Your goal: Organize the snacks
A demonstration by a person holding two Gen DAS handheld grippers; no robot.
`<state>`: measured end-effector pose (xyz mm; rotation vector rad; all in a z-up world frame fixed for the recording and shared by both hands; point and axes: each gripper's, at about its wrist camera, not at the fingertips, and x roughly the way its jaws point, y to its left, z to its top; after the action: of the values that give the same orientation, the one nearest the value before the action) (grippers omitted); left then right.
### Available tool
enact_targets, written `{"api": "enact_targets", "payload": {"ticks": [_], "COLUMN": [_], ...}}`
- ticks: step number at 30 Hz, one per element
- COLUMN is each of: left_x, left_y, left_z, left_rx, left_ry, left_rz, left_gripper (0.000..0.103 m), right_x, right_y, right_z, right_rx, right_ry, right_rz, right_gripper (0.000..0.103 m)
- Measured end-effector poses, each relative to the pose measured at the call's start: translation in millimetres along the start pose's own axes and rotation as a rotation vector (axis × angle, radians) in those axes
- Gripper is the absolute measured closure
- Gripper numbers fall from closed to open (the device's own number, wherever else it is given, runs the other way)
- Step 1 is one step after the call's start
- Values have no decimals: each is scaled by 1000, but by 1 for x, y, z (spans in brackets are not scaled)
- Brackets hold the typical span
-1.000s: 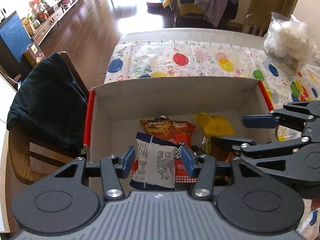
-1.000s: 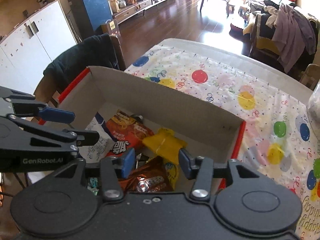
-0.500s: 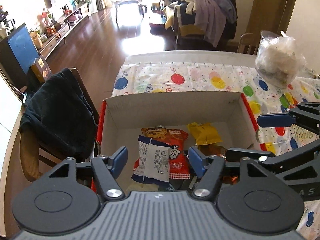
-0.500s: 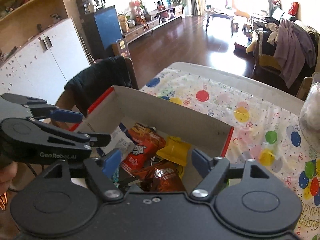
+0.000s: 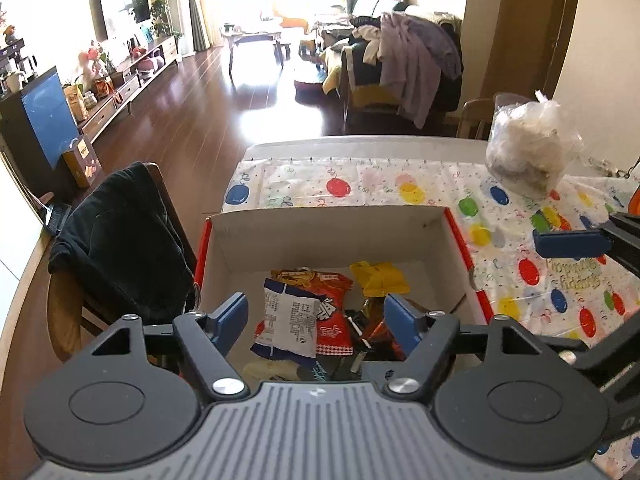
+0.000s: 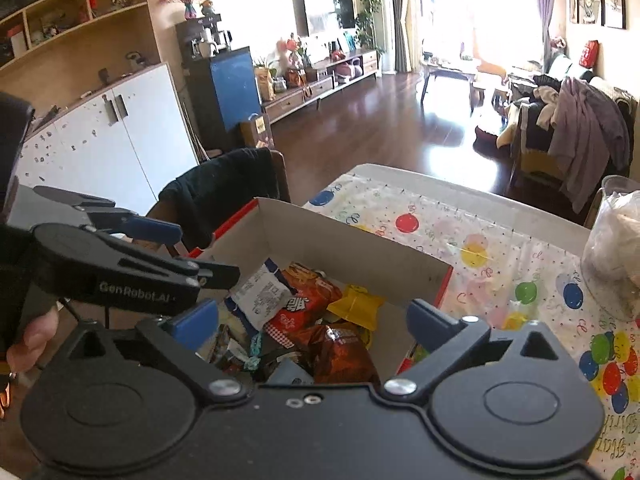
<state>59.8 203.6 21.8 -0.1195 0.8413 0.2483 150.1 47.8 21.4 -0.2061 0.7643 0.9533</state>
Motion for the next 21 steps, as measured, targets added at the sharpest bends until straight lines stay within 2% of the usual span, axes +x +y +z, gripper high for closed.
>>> {"api": "enact_targets", "payload": {"ticks": [7, 9, 13, 17, 21], "left_x": [-13, -18, -25, -30, -30], "left_y": [-7, -10, -12, -16, -17], "left_z": [-7, -10, -17, -24, -28], "left_rx": [-15, -13, -25, -31, -53], "left_ry": [-32, -52, -84, -100, -100], "left_rz": [-16, -16, -35, -52, -64], "left_gripper": [25, 19, 15, 4, 4], "right_x": [-22, -27, -35, -40, -42], "right_y": [1, -2, -7, -10, -12], "right_z": [-13, -17, -26, -32, -35], "right_rx": [2, 20, 57, 80, 105], "right_ry": [-57, -68, -86, -103, -118], "right_rz": [-13, -16, -29, -34, -38], "right_gripper": [0, 0, 0, 0, 0]}}
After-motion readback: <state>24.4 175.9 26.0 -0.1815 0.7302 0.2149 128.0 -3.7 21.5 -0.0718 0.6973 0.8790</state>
